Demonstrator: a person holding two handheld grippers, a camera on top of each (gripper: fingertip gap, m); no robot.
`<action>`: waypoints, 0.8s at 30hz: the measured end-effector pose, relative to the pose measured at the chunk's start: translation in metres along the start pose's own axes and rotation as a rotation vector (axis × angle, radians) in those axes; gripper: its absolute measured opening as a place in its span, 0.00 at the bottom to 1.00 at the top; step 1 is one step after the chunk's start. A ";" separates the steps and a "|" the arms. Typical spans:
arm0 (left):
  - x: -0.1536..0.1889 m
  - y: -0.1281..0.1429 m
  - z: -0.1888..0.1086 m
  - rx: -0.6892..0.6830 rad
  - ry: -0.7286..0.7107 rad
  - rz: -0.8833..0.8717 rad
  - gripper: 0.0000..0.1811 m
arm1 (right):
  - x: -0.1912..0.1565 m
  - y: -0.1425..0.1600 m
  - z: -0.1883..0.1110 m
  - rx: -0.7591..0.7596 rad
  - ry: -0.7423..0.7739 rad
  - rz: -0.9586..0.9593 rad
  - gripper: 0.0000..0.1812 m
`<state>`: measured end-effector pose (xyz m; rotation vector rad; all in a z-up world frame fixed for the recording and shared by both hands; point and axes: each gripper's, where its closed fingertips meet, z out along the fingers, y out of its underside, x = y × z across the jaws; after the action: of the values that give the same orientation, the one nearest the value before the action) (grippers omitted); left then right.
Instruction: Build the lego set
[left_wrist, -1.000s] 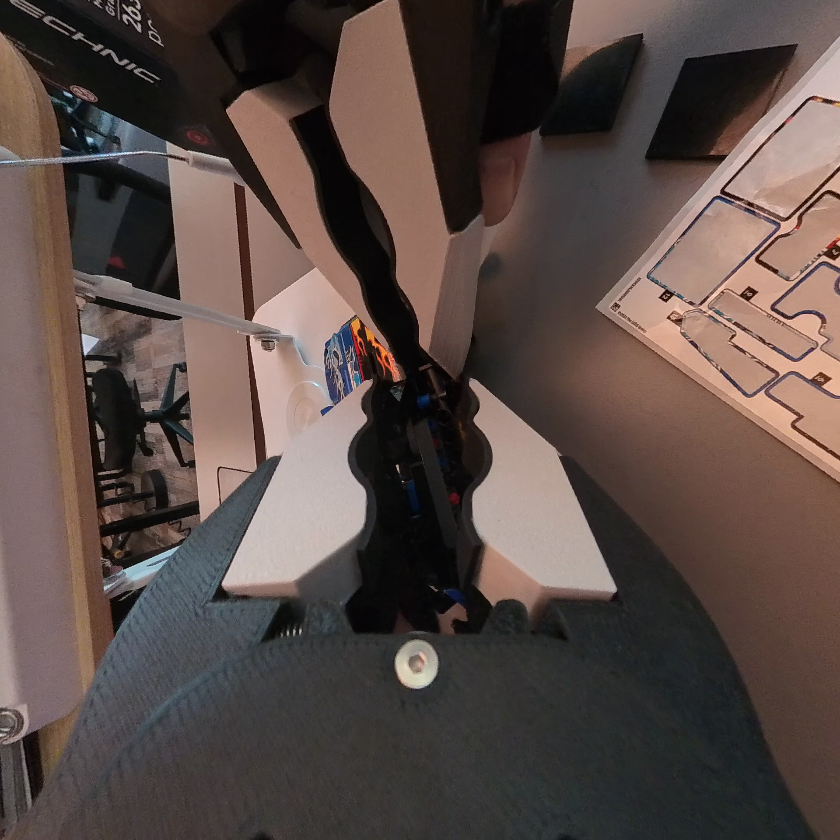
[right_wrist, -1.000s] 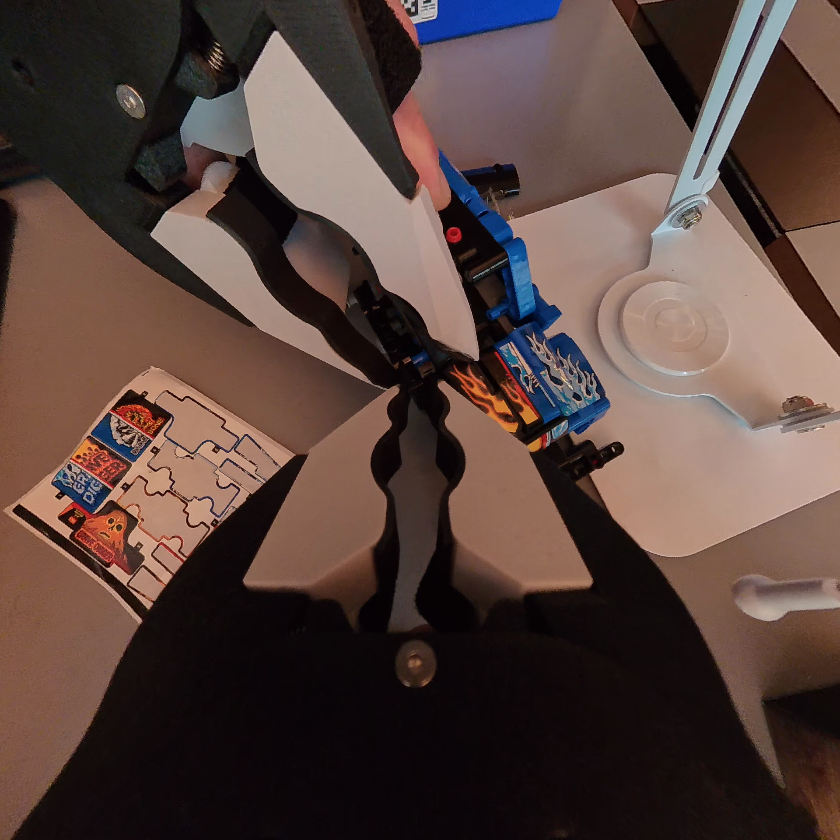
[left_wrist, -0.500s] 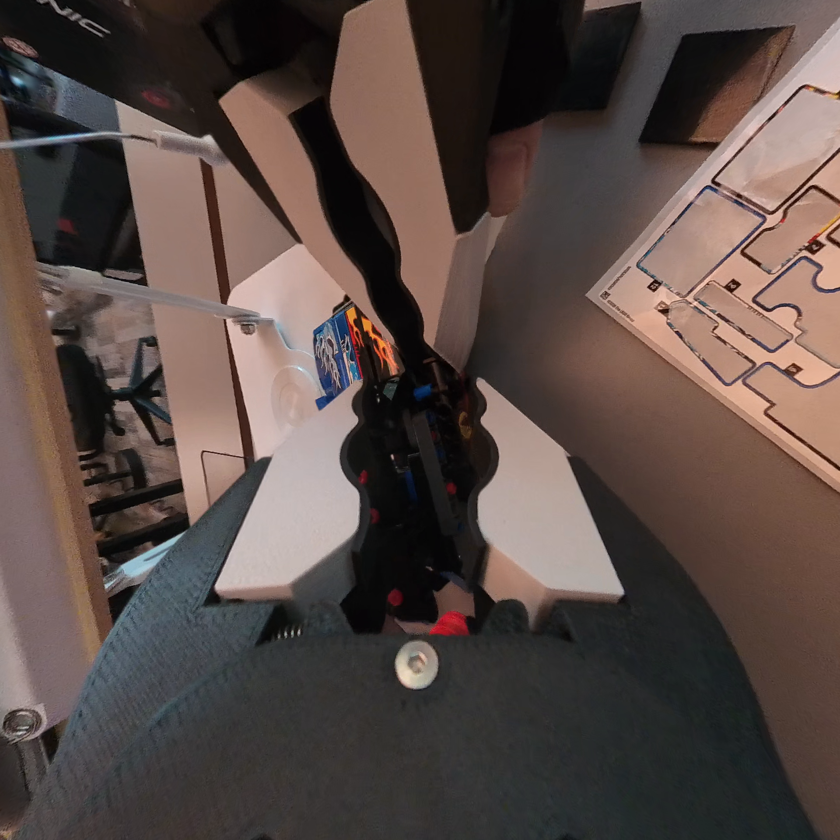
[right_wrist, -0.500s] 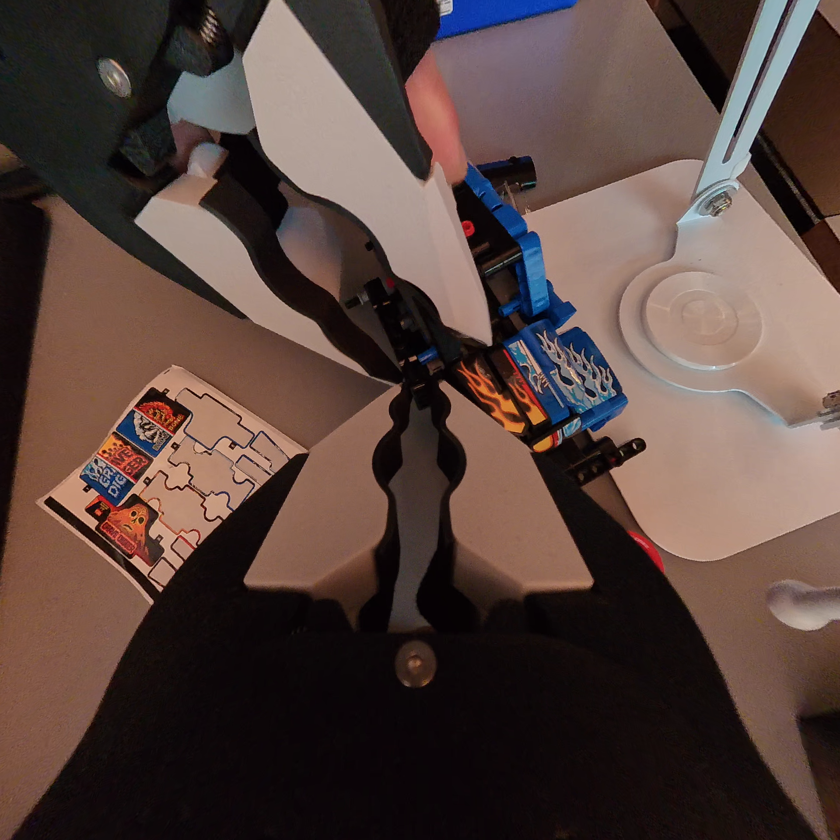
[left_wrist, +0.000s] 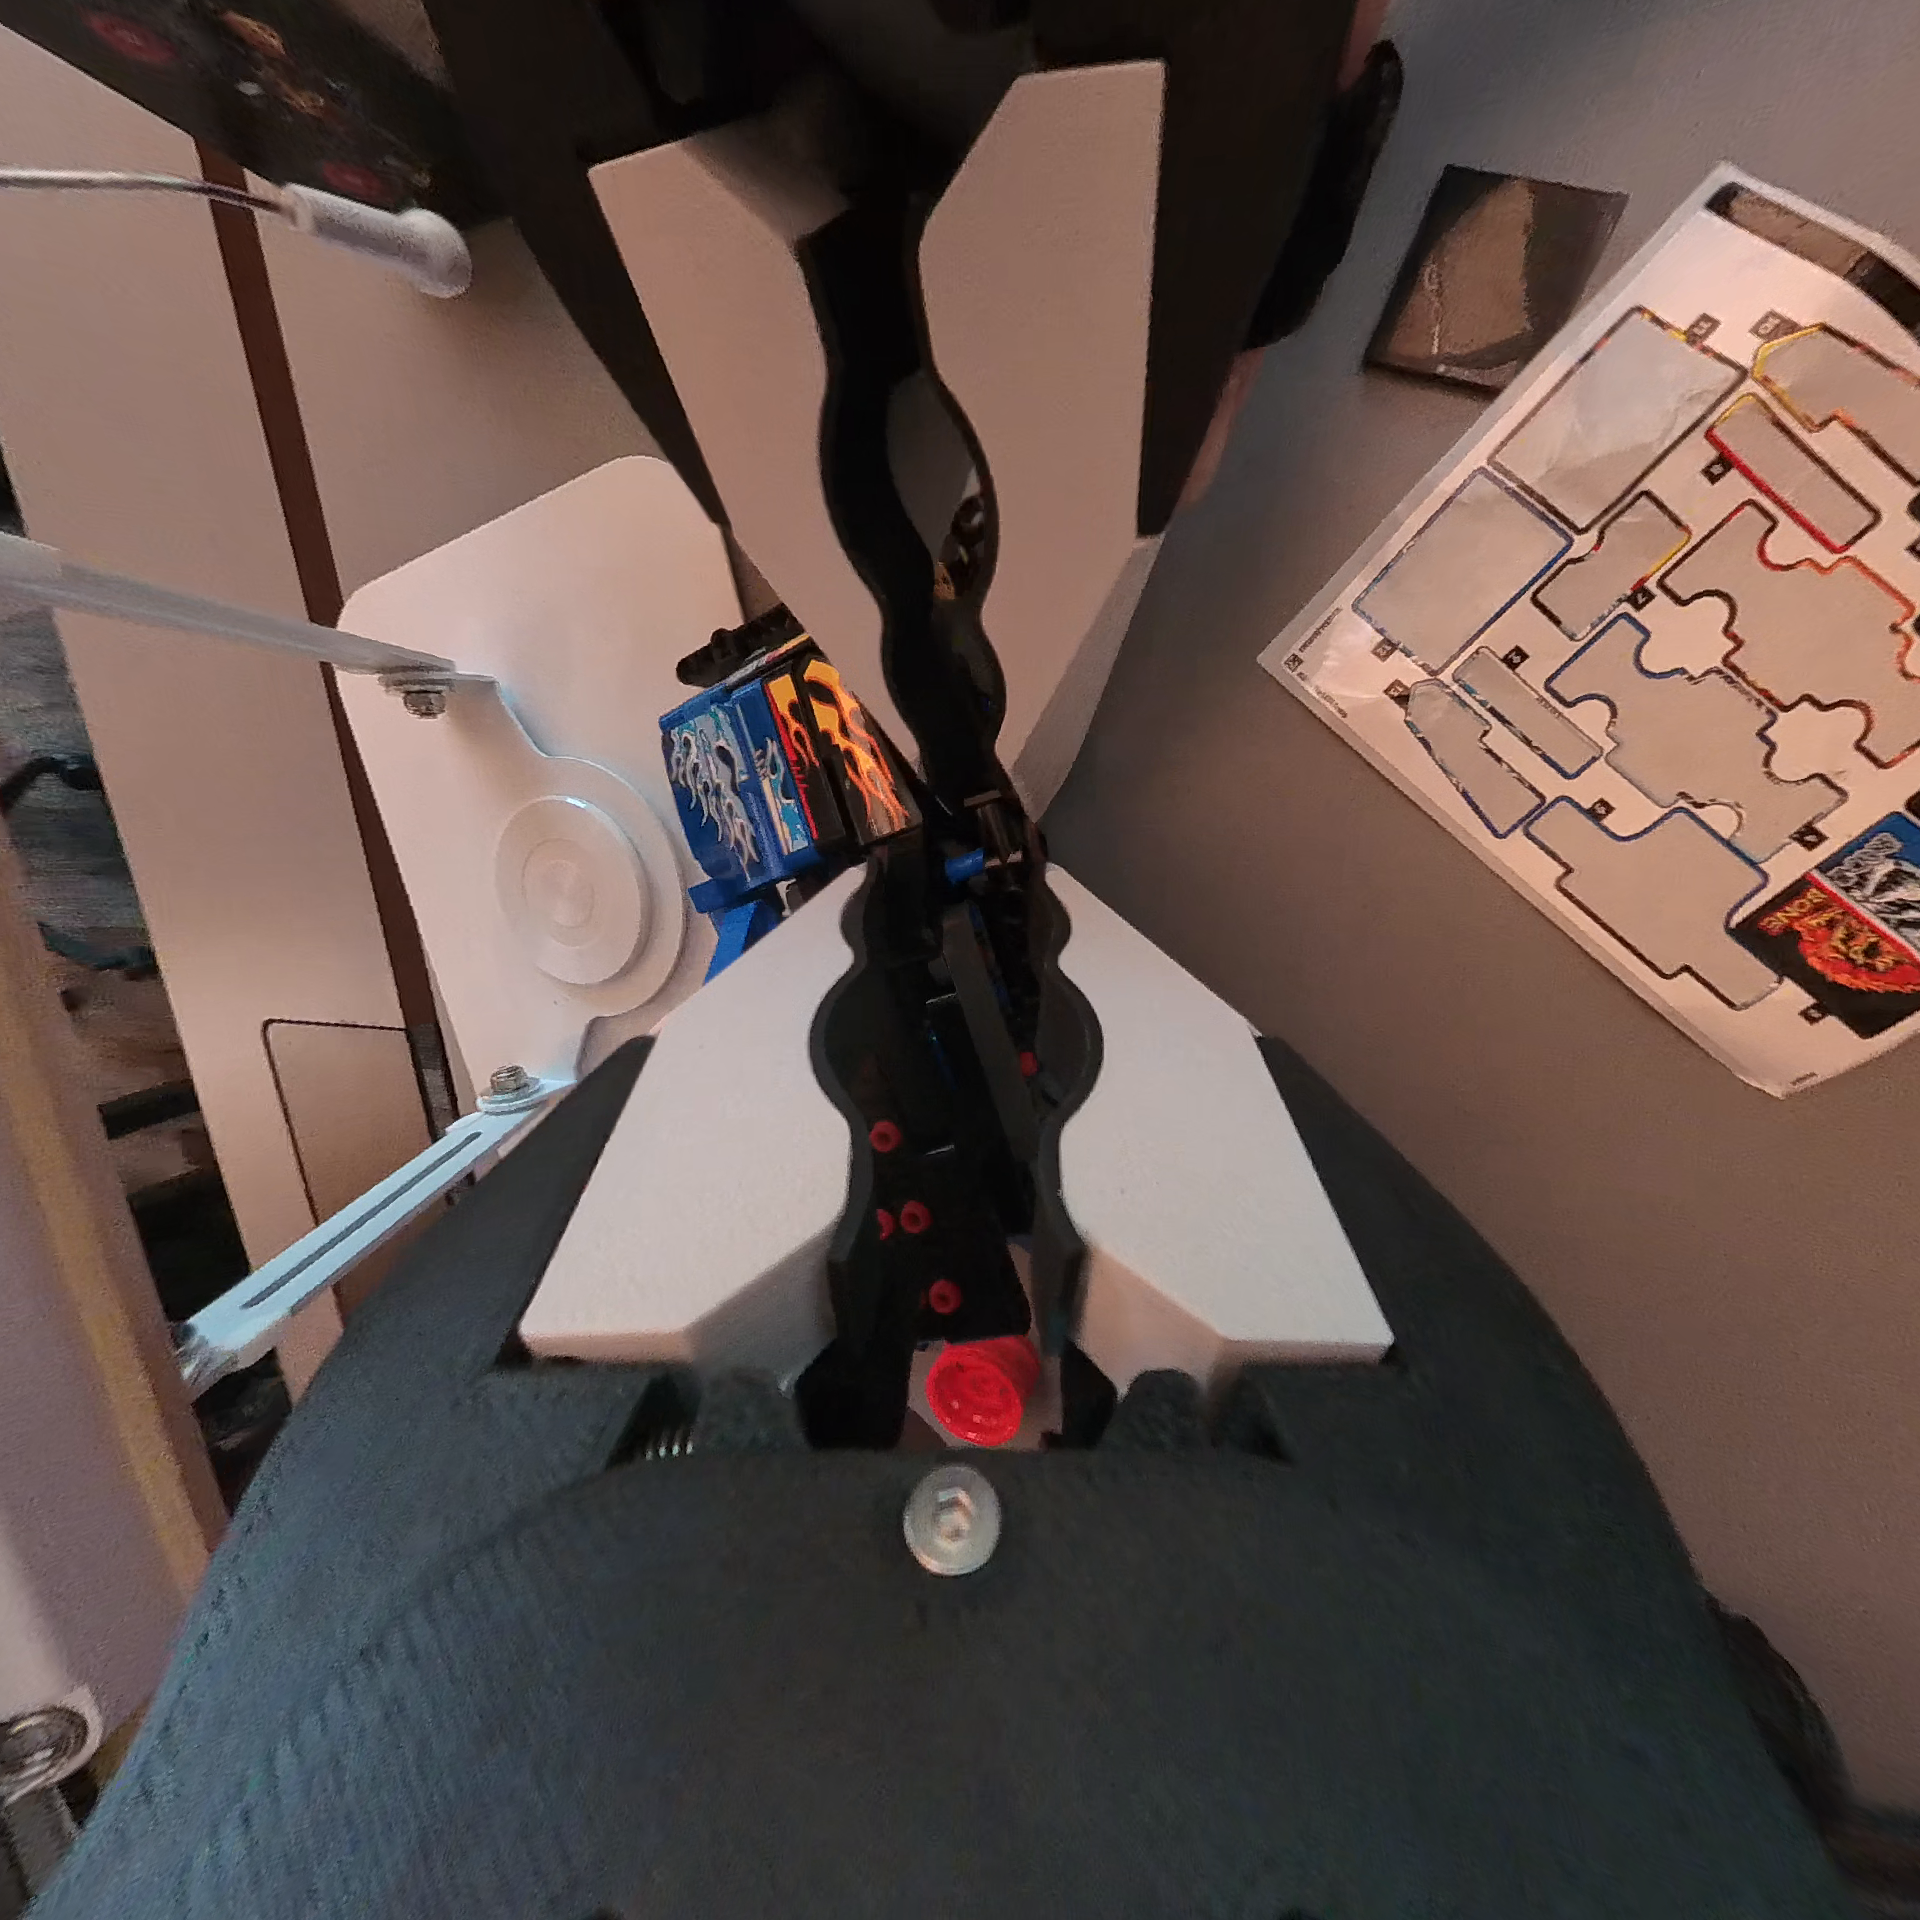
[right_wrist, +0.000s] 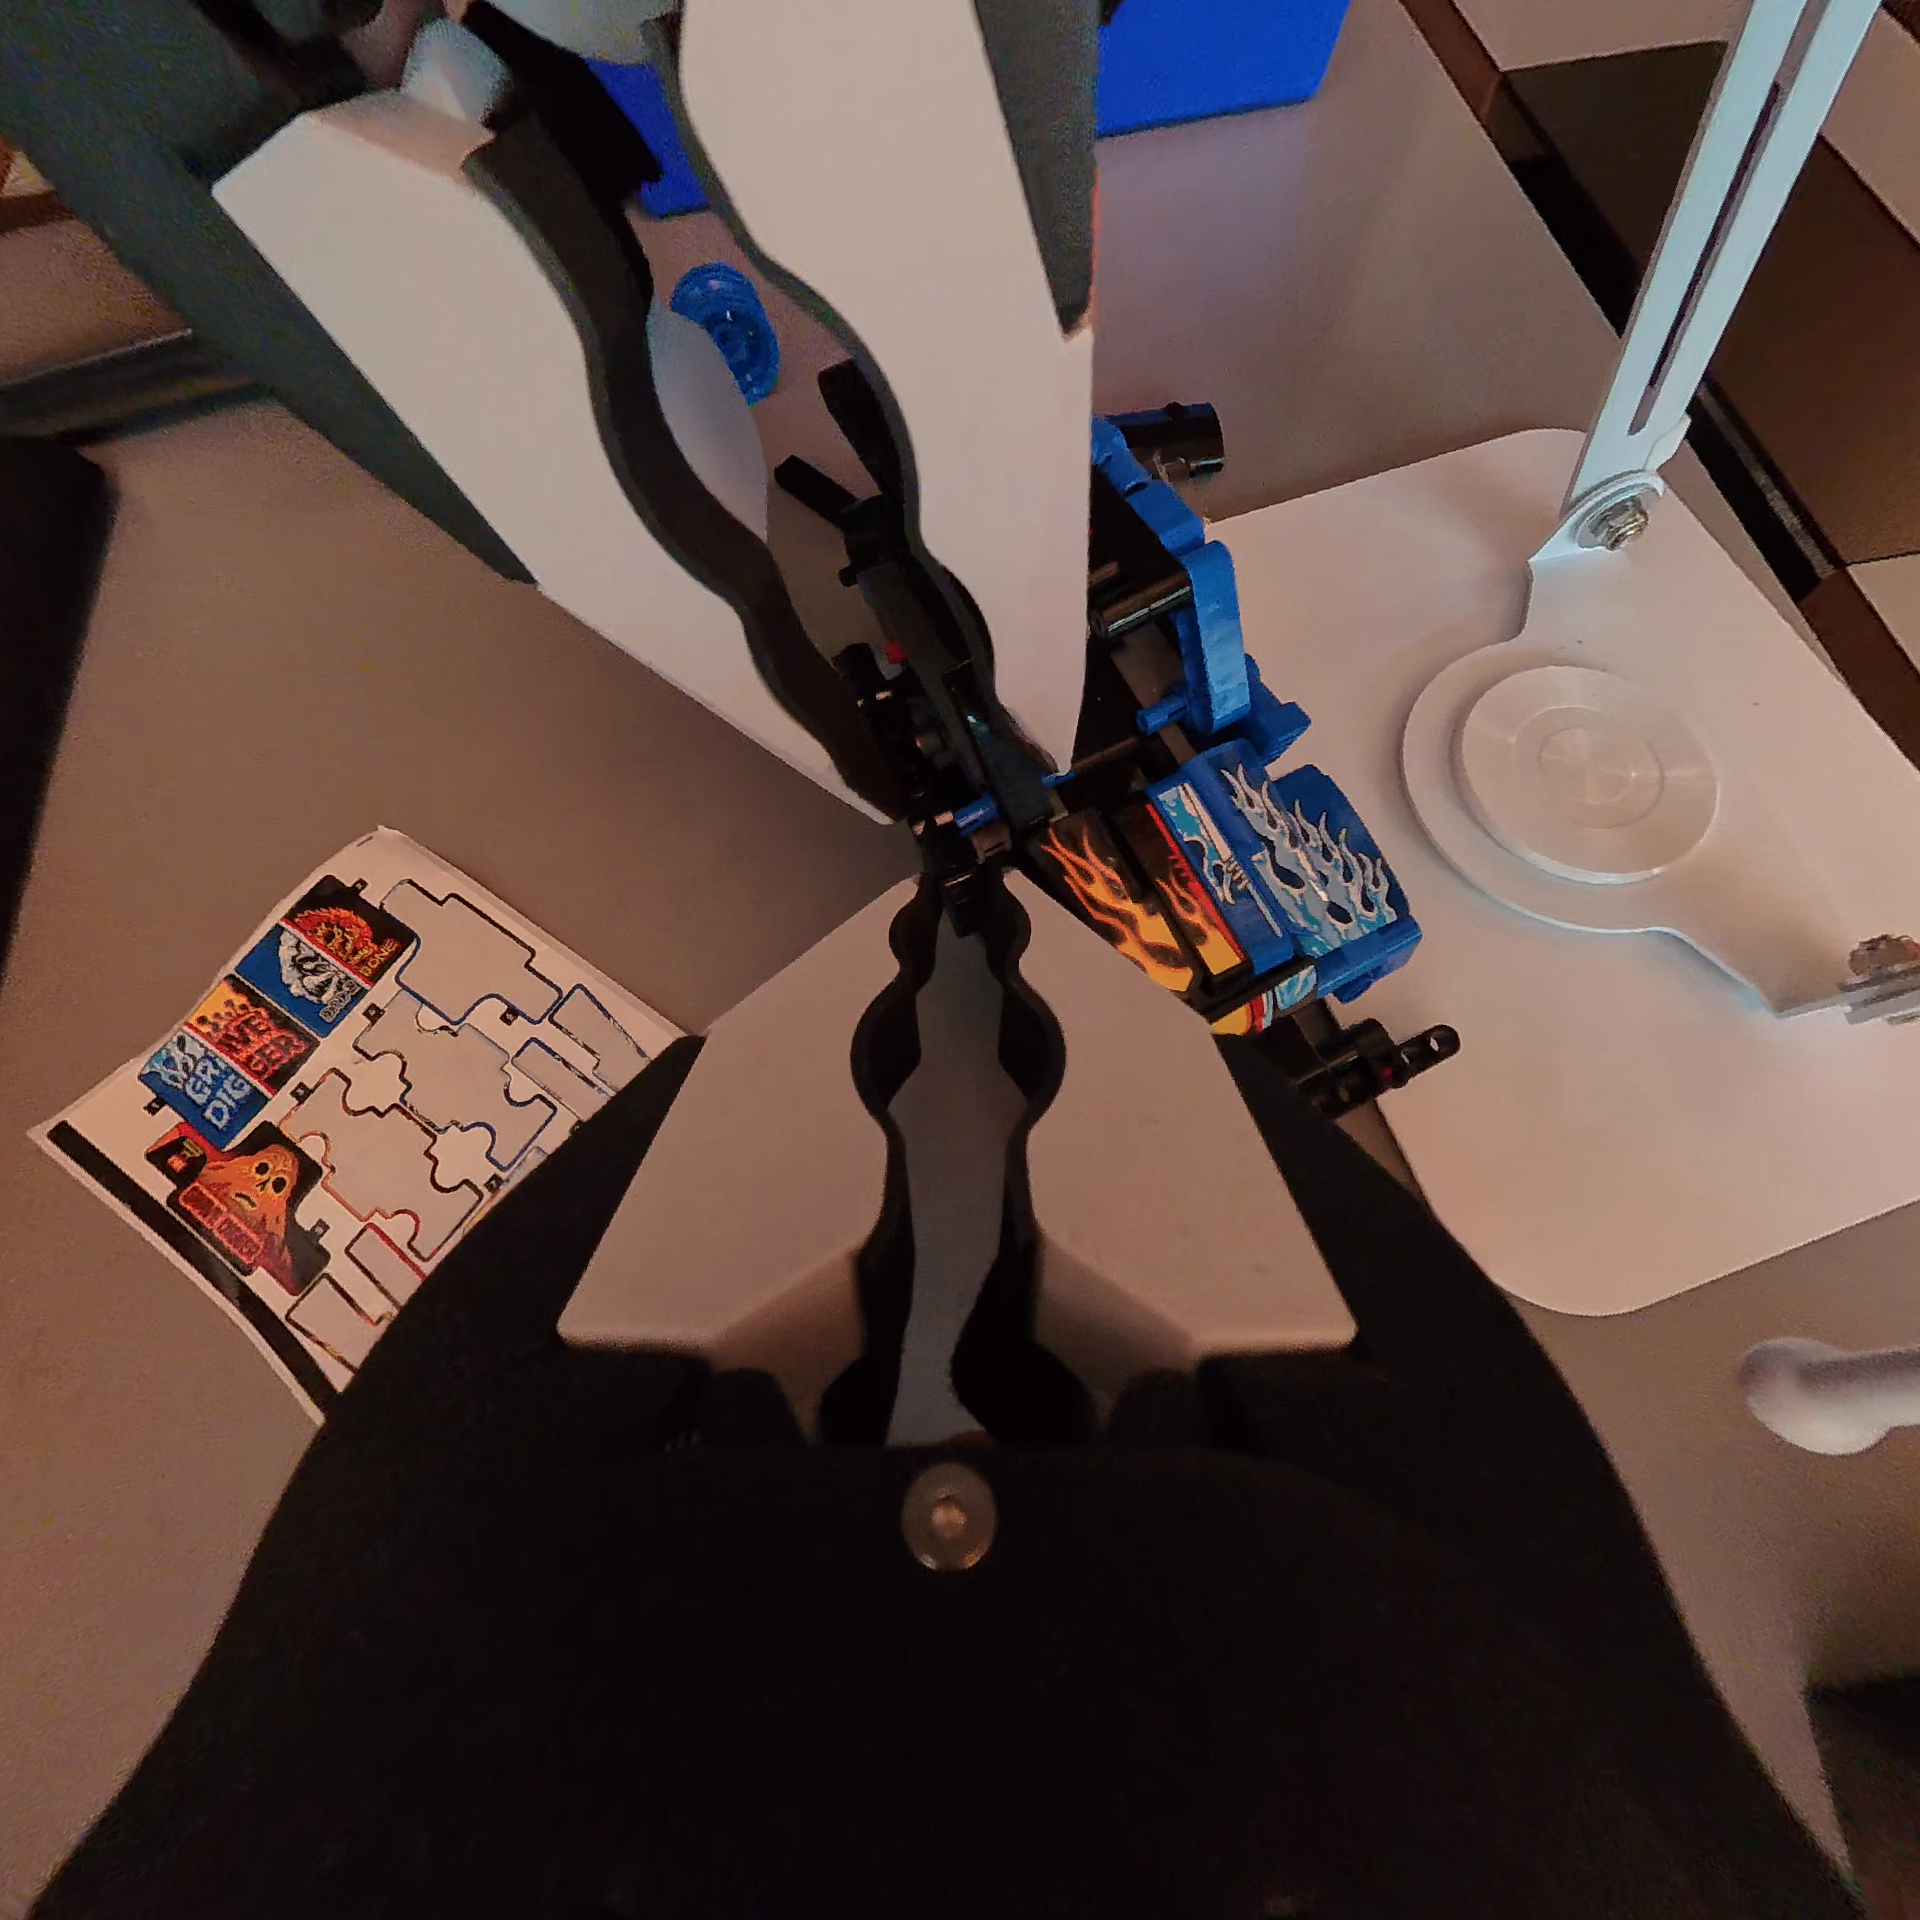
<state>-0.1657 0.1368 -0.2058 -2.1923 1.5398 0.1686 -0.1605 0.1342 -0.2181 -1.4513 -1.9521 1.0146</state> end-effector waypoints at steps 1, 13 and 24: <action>0.000 0.000 0.000 -0.001 0.012 -0.008 0.14 | 0.000 0.000 0.000 -0.001 0.002 -0.006 0.04; -0.009 0.003 0.003 -0.091 0.024 0.019 0.06 | 0.000 0.001 0.000 -0.003 0.028 -0.065 0.04; -0.010 0.006 -0.004 -0.058 -0.012 0.059 0.06 | 0.000 -0.002 -0.002 0.006 0.044 -0.061 0.04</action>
<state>-0.1760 0.1422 -0.2003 -2.1876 1.6125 0.2482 -0.1609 0.1344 -0.2152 -1.3911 -1.9483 0.9532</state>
